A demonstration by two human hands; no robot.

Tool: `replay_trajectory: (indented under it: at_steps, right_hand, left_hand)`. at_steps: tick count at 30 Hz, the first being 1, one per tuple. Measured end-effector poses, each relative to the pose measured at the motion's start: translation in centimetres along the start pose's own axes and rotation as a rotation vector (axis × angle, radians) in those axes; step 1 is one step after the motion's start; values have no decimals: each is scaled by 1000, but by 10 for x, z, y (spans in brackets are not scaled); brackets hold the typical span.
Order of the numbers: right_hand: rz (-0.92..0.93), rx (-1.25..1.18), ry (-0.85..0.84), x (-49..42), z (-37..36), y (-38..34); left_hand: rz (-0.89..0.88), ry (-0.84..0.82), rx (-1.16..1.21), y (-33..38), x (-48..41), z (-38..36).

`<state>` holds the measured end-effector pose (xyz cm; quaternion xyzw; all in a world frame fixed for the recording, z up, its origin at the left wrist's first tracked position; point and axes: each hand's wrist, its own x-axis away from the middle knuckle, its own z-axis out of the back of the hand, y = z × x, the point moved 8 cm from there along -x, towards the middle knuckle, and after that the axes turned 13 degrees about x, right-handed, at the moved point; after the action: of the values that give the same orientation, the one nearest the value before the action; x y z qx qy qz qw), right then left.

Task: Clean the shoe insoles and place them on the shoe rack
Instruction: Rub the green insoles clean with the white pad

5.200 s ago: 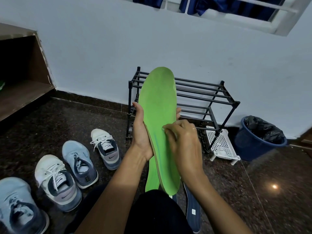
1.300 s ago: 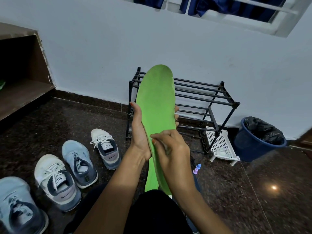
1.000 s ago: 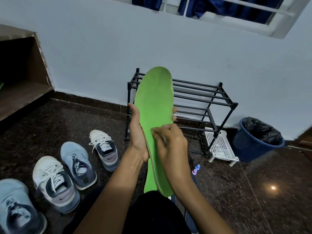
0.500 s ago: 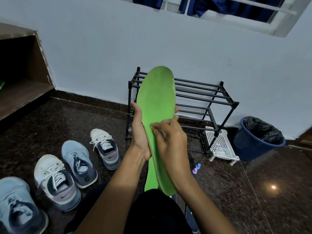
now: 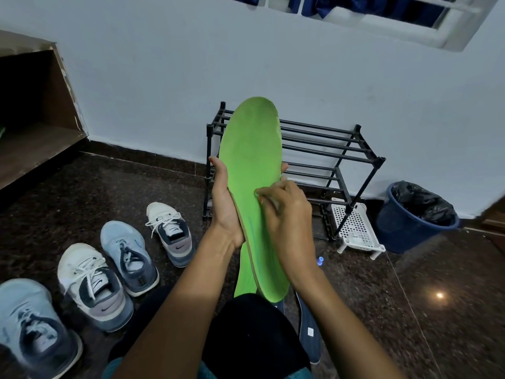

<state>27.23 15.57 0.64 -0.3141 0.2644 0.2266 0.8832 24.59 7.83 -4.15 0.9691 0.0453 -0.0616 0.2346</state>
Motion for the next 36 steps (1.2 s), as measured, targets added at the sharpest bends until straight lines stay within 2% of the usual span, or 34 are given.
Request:
replay_trajectory:
  at_steps: [5,14,21,29,36]
  right_hand:
    - [71,-106,-59,21,-1,-19]
    - [-18,72,13,6,8,4]
    - [51,-106,-56,31,-1,-23]
    - [-47,82,11,12,5,7]
    - [21,-63,-38,33,-2,-20]
  left_hand:
    - [-9,-10,21,3,2,1]
    - [2,-27,28,1,7,-4]
    - [-20,-25,21,6,4,0]
    - [-8,-22,-1,2,4,0]
    - [-8,-19,-15,2,4,1]
